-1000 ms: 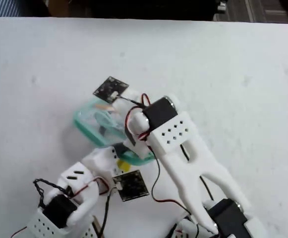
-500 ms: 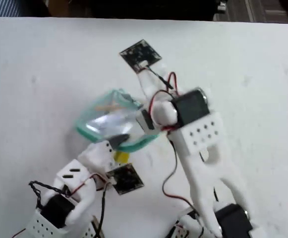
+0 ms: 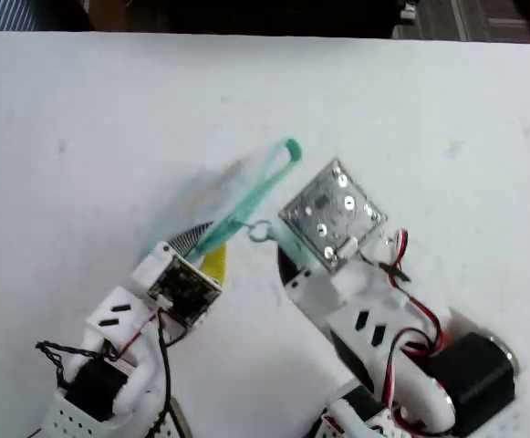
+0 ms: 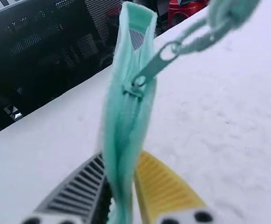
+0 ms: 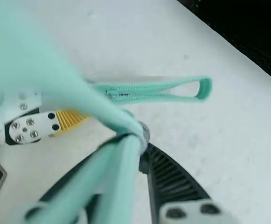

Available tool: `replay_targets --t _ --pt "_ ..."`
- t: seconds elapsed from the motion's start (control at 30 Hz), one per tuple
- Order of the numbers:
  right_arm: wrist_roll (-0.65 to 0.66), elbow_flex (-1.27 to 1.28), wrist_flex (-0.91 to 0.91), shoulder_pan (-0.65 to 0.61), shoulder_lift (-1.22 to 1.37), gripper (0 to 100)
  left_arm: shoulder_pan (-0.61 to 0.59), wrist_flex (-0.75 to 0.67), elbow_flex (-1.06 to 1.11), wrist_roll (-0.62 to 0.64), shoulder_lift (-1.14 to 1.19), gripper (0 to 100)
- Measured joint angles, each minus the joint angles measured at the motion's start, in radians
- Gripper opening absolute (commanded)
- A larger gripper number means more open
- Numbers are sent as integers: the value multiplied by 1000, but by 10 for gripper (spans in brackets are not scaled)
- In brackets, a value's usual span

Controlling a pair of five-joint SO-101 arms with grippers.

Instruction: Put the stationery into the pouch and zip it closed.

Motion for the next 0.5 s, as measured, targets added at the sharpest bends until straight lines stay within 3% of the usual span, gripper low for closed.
replay_targets --t 0.13,0.3,0.4,0.5 --pt "49 144 0 3 -150 53 -3 25 -40 64 0 23" --pt "115 350 0 77 -321 326 -3 25 -60 92 0 23" --pt "155 428 0 219 -430 292 -3 38 -100 95 0 23" --pt "290 433 0 342 -546 259 -3 86 -149 97 0 23"
